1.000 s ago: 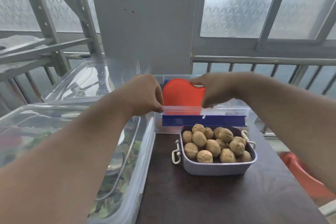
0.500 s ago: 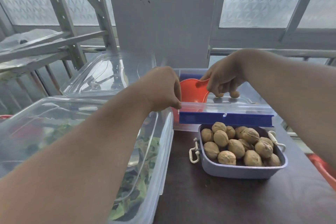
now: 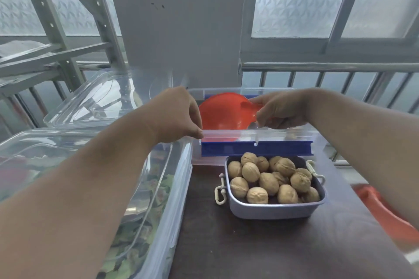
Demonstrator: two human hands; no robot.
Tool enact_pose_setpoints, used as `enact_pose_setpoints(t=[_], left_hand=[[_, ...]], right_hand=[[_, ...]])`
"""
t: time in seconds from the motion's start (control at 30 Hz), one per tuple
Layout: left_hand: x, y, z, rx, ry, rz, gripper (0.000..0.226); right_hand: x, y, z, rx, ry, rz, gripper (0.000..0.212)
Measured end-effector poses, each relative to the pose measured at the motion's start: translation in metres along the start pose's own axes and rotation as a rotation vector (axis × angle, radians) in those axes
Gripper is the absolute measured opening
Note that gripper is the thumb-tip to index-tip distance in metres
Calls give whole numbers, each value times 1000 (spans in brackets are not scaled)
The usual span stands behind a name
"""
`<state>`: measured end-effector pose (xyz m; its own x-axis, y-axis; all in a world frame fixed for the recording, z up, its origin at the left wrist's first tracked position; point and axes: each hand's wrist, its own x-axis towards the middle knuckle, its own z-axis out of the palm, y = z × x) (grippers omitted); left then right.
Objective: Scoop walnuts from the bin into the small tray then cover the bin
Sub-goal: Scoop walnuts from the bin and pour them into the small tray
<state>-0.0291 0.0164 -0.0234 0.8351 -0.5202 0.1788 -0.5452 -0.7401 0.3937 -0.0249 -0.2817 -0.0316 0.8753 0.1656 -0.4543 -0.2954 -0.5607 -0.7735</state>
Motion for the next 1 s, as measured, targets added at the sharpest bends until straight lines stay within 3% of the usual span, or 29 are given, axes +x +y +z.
enact_pose_setpoints(t=[0.07, 0.13, 0.23, 0.3, 0.43, 0.57, 0.77, 0.87, 1.0], left_hand=[[0, 0, 0, -2, 0, 2, 5], [0, 0, 1, 1, 4, 6, 5], [0, 2, 1, 2, 4, 10, 5], [0, 2, 1, 1, 4, 12, 6], [1, 2, 1, -2, 1, 10, 6], [1, 2, 1, -2, 1, 4, 7], [0, 2, 0, 0, -3, -11, 8], [1, 1, 0, 0, -2, -9, 8], [3, -3, 0, -57, -43, -14, 8]], right_hand=[[-21, -3, -2, -383, 268, -72, 94], [-41, -6, -8, -881, 468, -108, 99], [-69, -3, -22, -1388, 566, 40, 90], [-82, -1, -28, -1477, 540, 134, 92], [-97, -13, -33, -1328, 363, 139, 103], [-99, -25, -36, -1184, 302, 135, 98], [-54, -13, -24, -674, 227, 110, 89], [-24, -23, 7, -464, 166, 67, 74], [10, -29, 41, -295, 137, 12, 25]])
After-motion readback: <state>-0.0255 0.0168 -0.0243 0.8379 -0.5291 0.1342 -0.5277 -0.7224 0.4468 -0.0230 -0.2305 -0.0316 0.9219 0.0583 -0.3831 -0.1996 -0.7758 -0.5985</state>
